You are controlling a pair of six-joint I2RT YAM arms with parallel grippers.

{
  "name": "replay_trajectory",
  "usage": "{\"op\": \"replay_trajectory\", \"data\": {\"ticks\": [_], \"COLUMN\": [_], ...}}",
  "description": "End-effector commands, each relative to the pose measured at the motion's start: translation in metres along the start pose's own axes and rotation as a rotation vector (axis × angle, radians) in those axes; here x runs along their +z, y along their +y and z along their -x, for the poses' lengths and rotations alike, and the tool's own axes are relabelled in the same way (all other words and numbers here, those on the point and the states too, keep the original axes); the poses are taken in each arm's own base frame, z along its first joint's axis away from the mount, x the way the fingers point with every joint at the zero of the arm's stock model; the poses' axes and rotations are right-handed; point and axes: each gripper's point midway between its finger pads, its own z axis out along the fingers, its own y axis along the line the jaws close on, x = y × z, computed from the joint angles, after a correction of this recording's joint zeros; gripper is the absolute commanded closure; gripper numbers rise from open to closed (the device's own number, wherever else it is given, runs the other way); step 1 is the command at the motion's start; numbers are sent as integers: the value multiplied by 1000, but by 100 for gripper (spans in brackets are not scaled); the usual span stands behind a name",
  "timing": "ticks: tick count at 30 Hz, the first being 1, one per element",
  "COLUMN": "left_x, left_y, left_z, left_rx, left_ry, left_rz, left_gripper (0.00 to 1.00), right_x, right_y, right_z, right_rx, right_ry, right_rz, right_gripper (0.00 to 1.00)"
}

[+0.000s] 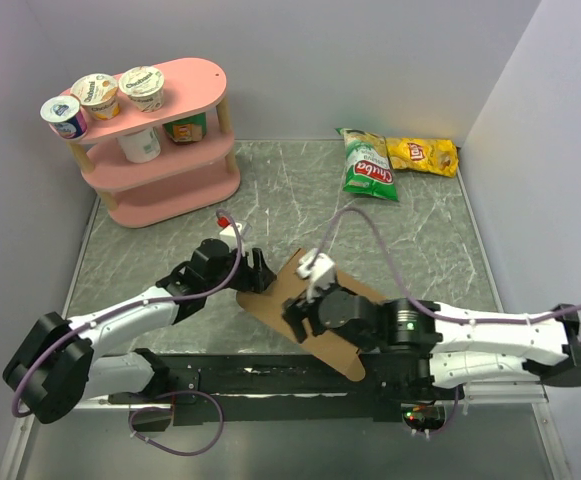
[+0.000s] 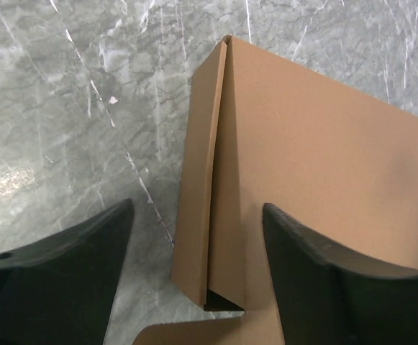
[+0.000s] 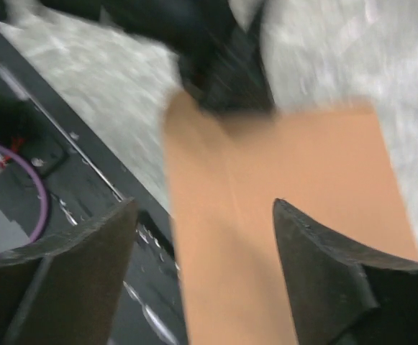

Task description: Fold the paper box

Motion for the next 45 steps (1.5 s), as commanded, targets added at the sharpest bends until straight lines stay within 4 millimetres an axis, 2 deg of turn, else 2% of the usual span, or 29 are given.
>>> {"op": "replay_trajectory", "data": {"ticks": [1,3,5,8,10,11,13,17,20,22,23,24,26,28,29,31,33,34,35,36,37,38,39,40,41,42,43,44,45], "left_x": [5,8,10,14,15,17,18,16,14,13,11,10,6,1,0,-5,-9,-14,-16,-19,-24,-27,-30,-36,-39,-41,-47,-50,-53], "left_y": [-3,-1,3,9,11,13,15,21,19,17,14,14,10,3,3,0,3,4,5,3,2,4,1,0,1,0,-2,-2,-3], "left_z": [2,-3,-13,-25,-31,-34,-37,-44,-46,-41,-34,-30,-12,3,9,18,23,27,28,27,29,29,29,29,29,29,30,30,30], "left_rx": [8,2,-4,-14,-14,-17,-19,-30,-46,-59,-64,-66,-72,-73,-75,-67,-65,-66,-68,-69,-70,-77,-79,-85,-90,-93,-101,-105,-111], "left_ry": [-19,-5,21,53,60,70,79,82,80,62,39,28,-27,-68,-84,-105,-119,-129,-134,-131,-144,-149,-152,-162,-167,-171,-184,-190,-194], "left_rz": [-30,-26,-21,-12,-10,-6,4,24,9,5,2,6,6,-8,-5,-7,4,6,5,-9,-22,-23,-42,-56,-62,-70,-88,-94,-102], "left_gripper": [28,34,38,44,48,50,54,54,55,54,53,52,49,47,45,43,36,34,28,24,20,9,5,2,1,1,3,4,4], "right_x": [-18,-24,-27,-24,-19,-18,-15,-14,-14,-14,-18,-21,-29,-31,-29,-23,-16,-13,-9,-1,5,11,19,24,28,37,41,45,54], "right_y": [-24,-36,-38,-41,-42,-46,-47,-54,-55,-55,-61,-67,-77,-88,-101,-106,-126,-126,-129,-142,-138,-141,-144,-157,-157,-161,-173,-175,-181], "right_z": [-57,-81,-96,-140,-154,-169,-179,-199,-188,-177,-164,-161,-145,-131,-123,-113,-105,-102,-100,-92,-89,-82,-81,-72,-62,-64,-60,-51,-58], "right_rx": [289,366,406,453,488,492,519,547,534,471,454,428,411,399,425,398,370,357,339,319,320,283,276,288,250,238,244,224,229], "right_ry": [130,169,197,277,298,321,336,360,326,307,288,290,271,226,207,198,172,171,167,147,151,140,149,121,114,145,142,140,184], "right_rz": [-24,-58,-61,-82,-99,-123,-137,-173,-161,-146,-173,-205,-256,-277,-310,-263,-294,-273,-261,-275,-223,-193,-183,-202,-157,-150,-168,-138,-131], "right_gripper": [27,33,37,38,39,39,39,40,40,34,28,13,1,0,0,0,0,0,0,0,0,0,1,1,1,1,3,6,7]}}
